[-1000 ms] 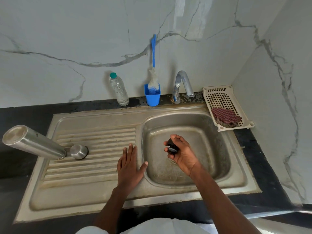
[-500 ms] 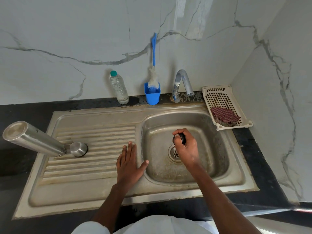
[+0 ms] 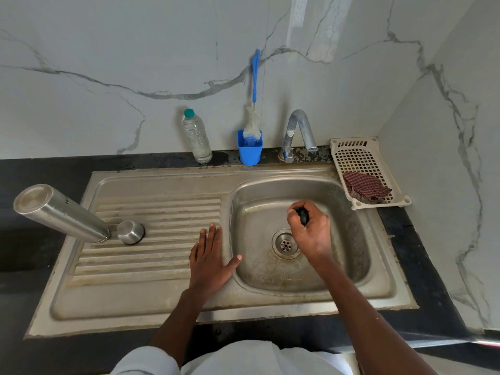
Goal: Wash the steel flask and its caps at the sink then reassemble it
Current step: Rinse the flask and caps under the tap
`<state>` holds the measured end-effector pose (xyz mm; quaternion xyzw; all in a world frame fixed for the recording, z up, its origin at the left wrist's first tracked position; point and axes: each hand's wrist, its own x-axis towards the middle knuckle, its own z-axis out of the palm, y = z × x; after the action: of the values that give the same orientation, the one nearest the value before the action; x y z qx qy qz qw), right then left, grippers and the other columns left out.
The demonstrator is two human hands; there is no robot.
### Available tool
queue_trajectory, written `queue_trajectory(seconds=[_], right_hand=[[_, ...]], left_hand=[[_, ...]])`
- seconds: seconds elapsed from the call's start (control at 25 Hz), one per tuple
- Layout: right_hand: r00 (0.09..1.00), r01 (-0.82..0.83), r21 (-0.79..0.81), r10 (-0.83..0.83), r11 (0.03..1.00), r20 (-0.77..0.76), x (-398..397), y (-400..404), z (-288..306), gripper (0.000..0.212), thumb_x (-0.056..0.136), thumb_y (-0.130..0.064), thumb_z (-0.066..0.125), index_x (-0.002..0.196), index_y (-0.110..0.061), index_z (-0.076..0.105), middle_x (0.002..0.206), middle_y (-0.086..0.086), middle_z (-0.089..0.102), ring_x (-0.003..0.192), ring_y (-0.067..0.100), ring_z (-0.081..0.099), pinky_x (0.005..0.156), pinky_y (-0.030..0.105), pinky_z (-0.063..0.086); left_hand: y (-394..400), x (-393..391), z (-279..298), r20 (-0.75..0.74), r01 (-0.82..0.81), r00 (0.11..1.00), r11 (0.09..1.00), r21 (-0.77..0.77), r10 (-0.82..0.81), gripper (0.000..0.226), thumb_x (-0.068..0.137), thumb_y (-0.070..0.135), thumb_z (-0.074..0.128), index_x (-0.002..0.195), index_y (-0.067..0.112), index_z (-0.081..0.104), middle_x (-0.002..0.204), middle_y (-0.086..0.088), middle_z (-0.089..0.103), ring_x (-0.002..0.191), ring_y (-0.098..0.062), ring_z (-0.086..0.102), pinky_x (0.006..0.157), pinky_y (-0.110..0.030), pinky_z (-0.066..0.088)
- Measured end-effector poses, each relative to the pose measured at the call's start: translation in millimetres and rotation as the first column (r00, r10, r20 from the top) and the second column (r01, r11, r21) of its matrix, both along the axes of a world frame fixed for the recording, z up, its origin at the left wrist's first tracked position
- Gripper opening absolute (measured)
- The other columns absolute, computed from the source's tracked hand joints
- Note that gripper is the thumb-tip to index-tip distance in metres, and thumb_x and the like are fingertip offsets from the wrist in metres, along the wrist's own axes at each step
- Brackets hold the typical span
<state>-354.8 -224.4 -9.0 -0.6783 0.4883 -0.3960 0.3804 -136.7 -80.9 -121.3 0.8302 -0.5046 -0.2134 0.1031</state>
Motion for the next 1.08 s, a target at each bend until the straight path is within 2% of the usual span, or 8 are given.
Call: queue_trajectory(seconds=[0.16,0.28,0.36,0.44,0.56,0.68,0.96,1.08], right_hand=[[0.964,-0.155,-0.414,0.046,0.897,-0.261,-5,-24,23,0.018,0.087,-0.032,0.063,0.091,-0.014,0.066,0.077,-0.006,0.063,0.064,0.01,0.055,0.055,0.024,0.046],[0.87,-0.449,-0.653,0.133,0.61,-0.474,1,-44,49,0.017,0.089,-0.029,0.065,0.091,-0.012,0.068,0.087,0.002,0.064,0.069,0.017,0.055,0.055,0.031,0.049],[0.725,-0.679,-0.637,0.193,0.366,-0.662,0,-56,57,0.015,0.089,-0.03,0.064,0.091,-0.016,0.067,0.092,0.003,0.066,0.073,0.02,0.055,0.065,0.037,0.046],[0.657,-0.747,-0.614,0.135,0.256,-0.742,-5,-73,66,0.014,0.089,-0.033,0.063,0.094,-0.02,0.064,0.096,0.003,0.068,0.078,0.022,0.057,0.074,0.038,0.043],[0.699,-0.695,-0.67,0.029,0.26,-0.714,-9,-97,84,0.016,0.088,-0.035,0.063,0.095,-0.021,0.063,0.102,0.004,0.07,0.084,0.026,0.062,0.08,0.039,0.041],[0.593,-0.799,-0.586,0.012,0.136,-0.805,-8,-100,87,0.018,0.088,-0.037,0.061,0.099,-0.023,0.059,0.103,0.003,0.069,0.086,0.026,0.062,0.088,0.044,0.041],[0.583,-0.787,-0.562,0.008,0.255,-0.812,-7,-99,79,0.021,0.085,-0.039,0.065,0.097,-0.023,0.058,0.093,0.001,0.064,0.082,0.025,0.057,0.088,0.046,0.039],[0.522,-0.818,-0.49,0.033,0.301,-0.852,-6,-95,69,0.021,0.086,-0.04,0.061,0.099,-0.023,0.06,0.095,0.002,0.062,0.084,0.025,0.057,0.09,0.049,0.042]], left_hand=[[0,1,-2,0.003,0.005,1.0,1.0,0.002,-0.005,0.103,0.094,0.078,0.043,0.166,0.033,-0.016,0.169,0.014,-0.032,0.156,-0.013,-0.03,0.128,-0.042,-0.01],[1,0,-2,0.009,0.013,1.0,1.0,0.002,-0.013,0.103,0.094,0.077,0.044,0.166,0.032,-0.016,0.17,0.013,-0.031,0.157,-0.014,-0.028,0.128,-0.043,-0.009],[2,1,-1,0.012,0.014,1.0,1.0,-0.003,-0.014,0.104,0.094,0.078,0.043,0.166,0.031,-0.015,0.171,0.012,-0.03,0.158,-0.015,-0.028,0.129,-0.043,-0.008],[2,1,-1,0.005,0.016,1.0,1.0,-0.001,-0.016,0.104,0.093,0.079,0.041,0.167,0.031,-0.014,0.171,0.011,-0.029,0.158,-0.015,-0.028,0.129,-0.044,-0.008],[1,2,-1,-0.006,0.026,1.0,1.0,0.01,-0.026,0.104,0.094,0.078,0.043,0.166,0.031,-0.015,0.17,0.012,-0.031,0.157,-0.015,-0.029,0.129,-0.044,-0.008],[1,3,-1,-0.004,0.028,1.0,1.0,0.013,-0.028,0.106,0.093,0.079,0.044,0.166,0.032,-0.016,0.17,0.012,-0.032,0.157,-0.015,-0.029,0.128,-0.044,-0.009],[-1,3,1,-0.024,0.016,1.0,1.0,0.027,-0.015,0.103,0.095,0.077,0.045,0.167,0.033,-0.013,0.17,0.013,-0.03,0.156,-0.013,-0.029,0.127,-0.044,-0.009],[0,5,2,-0.041,0.017,0.999,0.999,0.035,-0.016,0.101,0.096,0.076,0.046,0.167,0.033,-0.011,0.17,0.013,-0.029,0.156,-0.013,-0.029,0.128,-0.045,-0.008]])
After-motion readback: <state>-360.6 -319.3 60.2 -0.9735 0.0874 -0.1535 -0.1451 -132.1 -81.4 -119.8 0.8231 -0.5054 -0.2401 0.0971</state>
